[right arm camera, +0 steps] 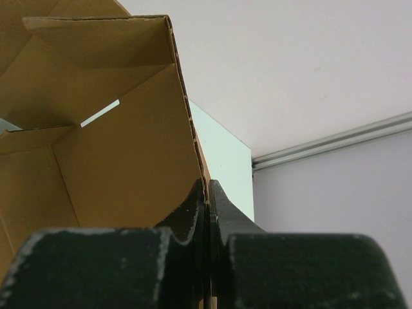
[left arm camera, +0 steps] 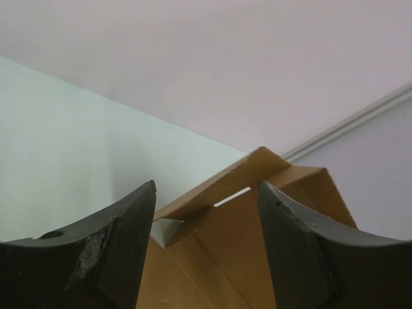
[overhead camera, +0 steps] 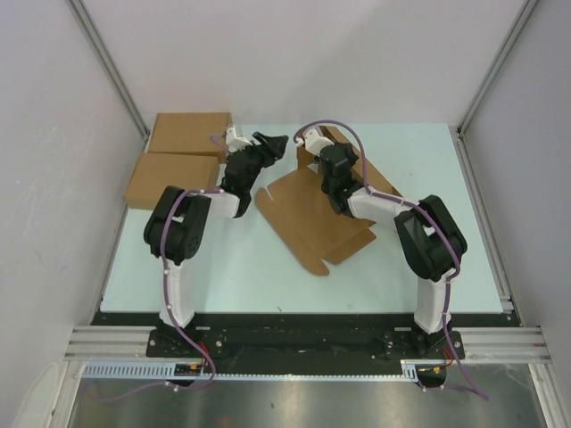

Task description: Fold the paper box

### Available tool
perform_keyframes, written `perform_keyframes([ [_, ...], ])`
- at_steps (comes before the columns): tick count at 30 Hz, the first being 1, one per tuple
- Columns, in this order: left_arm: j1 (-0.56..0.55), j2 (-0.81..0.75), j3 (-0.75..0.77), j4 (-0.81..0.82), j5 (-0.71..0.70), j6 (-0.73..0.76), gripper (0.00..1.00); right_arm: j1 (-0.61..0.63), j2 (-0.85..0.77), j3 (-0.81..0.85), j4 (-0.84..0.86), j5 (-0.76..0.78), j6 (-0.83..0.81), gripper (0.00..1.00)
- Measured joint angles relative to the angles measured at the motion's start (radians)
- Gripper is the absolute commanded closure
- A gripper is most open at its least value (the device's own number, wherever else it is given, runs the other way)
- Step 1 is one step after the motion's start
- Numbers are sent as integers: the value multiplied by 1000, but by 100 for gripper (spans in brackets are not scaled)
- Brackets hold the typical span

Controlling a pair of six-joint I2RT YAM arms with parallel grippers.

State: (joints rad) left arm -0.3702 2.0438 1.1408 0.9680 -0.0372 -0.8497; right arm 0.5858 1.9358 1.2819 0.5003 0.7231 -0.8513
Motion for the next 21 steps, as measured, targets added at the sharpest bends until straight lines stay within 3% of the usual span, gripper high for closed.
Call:
perform_keyframes([
  [8, -2, 87, 69, 95, 200, 153, 0, 0, 0, -1, -2, -6, 9, 100],
  [14, 2, 134, 189, -30, 283, 322, 6, -5, -2, -1, -8, -21, 23, 100],
  [21, 2, 174, 371, -266, 307, 553, 19, -13, -11, -1, -24, -43, 38, 100],
])
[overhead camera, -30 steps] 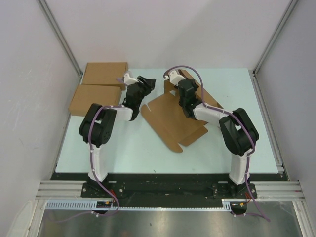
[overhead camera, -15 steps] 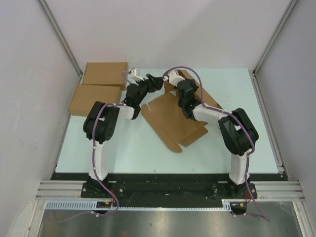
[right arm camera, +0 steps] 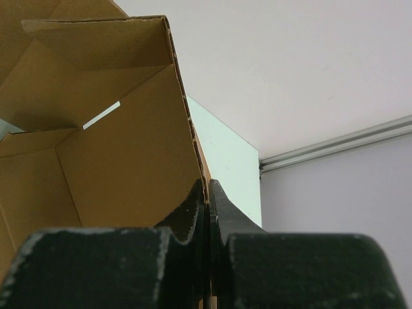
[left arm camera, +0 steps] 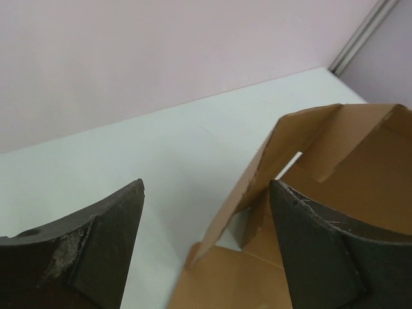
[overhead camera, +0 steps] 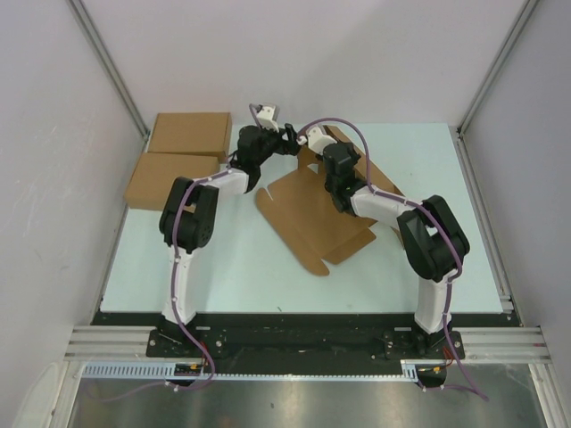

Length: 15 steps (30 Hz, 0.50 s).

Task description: Fold the paper box

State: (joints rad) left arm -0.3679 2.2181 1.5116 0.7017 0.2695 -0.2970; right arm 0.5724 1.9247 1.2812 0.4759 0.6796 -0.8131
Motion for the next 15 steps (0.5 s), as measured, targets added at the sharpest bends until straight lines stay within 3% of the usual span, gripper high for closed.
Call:
perform_keyframes([
  [5, 0, 43, 126, -136, 10, 120, 31, 0, 0, 0, -1, -2, 0, 100],
  [15, -1, 124, 280, -323, 103, 215, 92, 6, -1, 0, -5, -3, -5, 100],
])
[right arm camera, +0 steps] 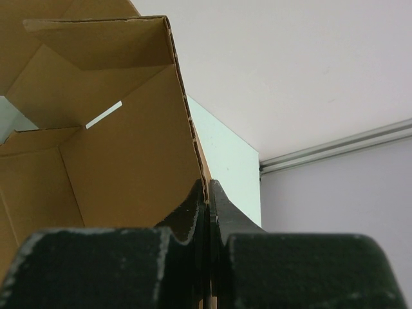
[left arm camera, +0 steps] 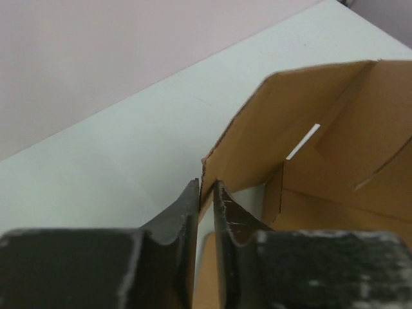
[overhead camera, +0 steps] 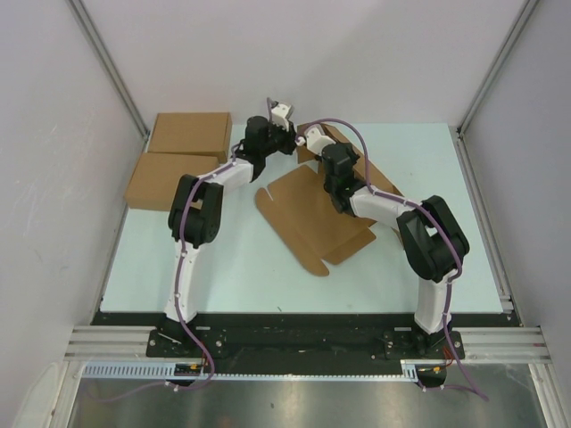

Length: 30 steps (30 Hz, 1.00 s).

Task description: Fold the paper box

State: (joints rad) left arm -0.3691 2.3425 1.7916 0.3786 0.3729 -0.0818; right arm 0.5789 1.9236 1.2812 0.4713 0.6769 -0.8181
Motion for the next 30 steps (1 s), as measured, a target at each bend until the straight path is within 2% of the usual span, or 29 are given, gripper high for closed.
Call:
perform_keyframes([
  [2, 0, 0, 0, -3, 21, 2, 98, 2, 0, 0, -1, 0, -2, 100],
  [4, 0, 0, -6, 6, 55, 4, 99, 3, 0, 0, -1, 0, -3, 100],
  [5, -2, 0, -13, 17, 63, 3, 93, 5, 0, 0, -1, 1, -4, 100],
  [6, -3, -1, -23, 33, 71, 3, 67, 6, 0, 0, -2, 2, -5, 100],
  [7, -3, -1, -33, 50, 76, 2, 54, 7, 0, 0, -2, 3, -6, 100],
  [9, -3, -1, -46, 64, 77, -2, 37, 9, 0, 0, -3, 5, -6, 100],
  [11, -2, -1, -59, 62, 81, -17, 37, 9, -3, 0, -9, 3, -6, 100],
  [13, 0, -1, -62, 63, 99, -34, 40, 9, -5, 0, -16, -1, -6, 100],
  [17, 0, -1, -62, 91, 134, -61, 55, 9, -9, 0, -26, -8, -6, 100],
  [18, 0, -1, -62, 98, 140, -68, 67, 9, -9, 0, -26, -8, -6, 100],
  [19, -1, -1, -62, 106, 148, -74, 72, 9, -9, 0, -26, -8, -6, 100],
  [20, -1, -1, -62, 110, 152, -78, 81, 9, -9, 0, -26, -8, -6, 100],
  [22, 0, -1, -62, 117, 155, -84, 89, 9, -9, 0, -26, -8, -6, 100],
  [23, 2, 1, -62, 121, 154, -85, 97, 9, -9, 0, -26, -8, -6, 100],
  [24, 4, 3, -62, 127, 154, -86, 100, 9, -9, 0, -26, -8, -6, 100],
  [30, 7, 5, -100, 196, 154, -98, 100, 9, -9, 0, -25, -8, -6, 100],
])
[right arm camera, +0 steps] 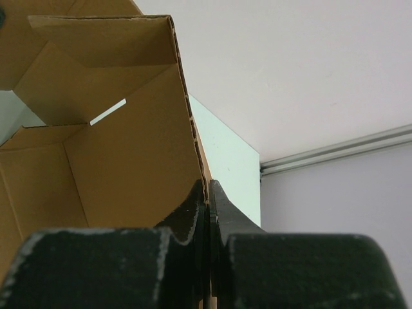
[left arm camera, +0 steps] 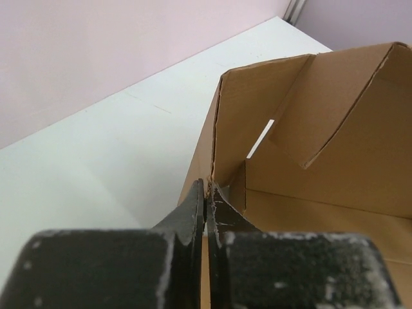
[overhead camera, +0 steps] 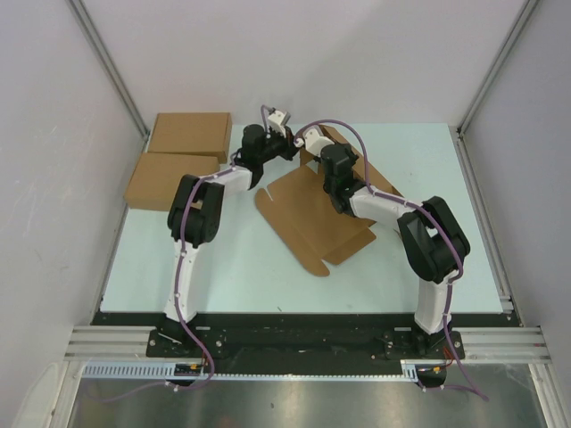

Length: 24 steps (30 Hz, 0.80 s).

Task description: Fold the paper box

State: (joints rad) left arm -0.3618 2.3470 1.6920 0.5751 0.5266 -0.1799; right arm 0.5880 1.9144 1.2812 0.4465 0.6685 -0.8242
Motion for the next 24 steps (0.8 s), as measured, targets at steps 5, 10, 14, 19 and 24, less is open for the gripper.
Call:
perform_keyframes([
  [5, -15, -24, -44, 24, -55, -4, 100, 1, 0, 0, 0, 2, 2, 77],
  [10, -36, -67, -71, -29, -135, -5, 100, 16, 0, -6, -18, 6, 35, 54],
  [14, -53, -111, -114, -64, -204, -19, 100, 39, 0, -8, -40, 32, 56, 47],
  [19, -63, -167, -187, -73, -282, -53, 100, 85, -2, -12, -53, 75, 64, 42],
  [24, -66, -201, -229, -81, -327, -85, 100, 135, -26, -16, -81, 100, 64, 41],
])
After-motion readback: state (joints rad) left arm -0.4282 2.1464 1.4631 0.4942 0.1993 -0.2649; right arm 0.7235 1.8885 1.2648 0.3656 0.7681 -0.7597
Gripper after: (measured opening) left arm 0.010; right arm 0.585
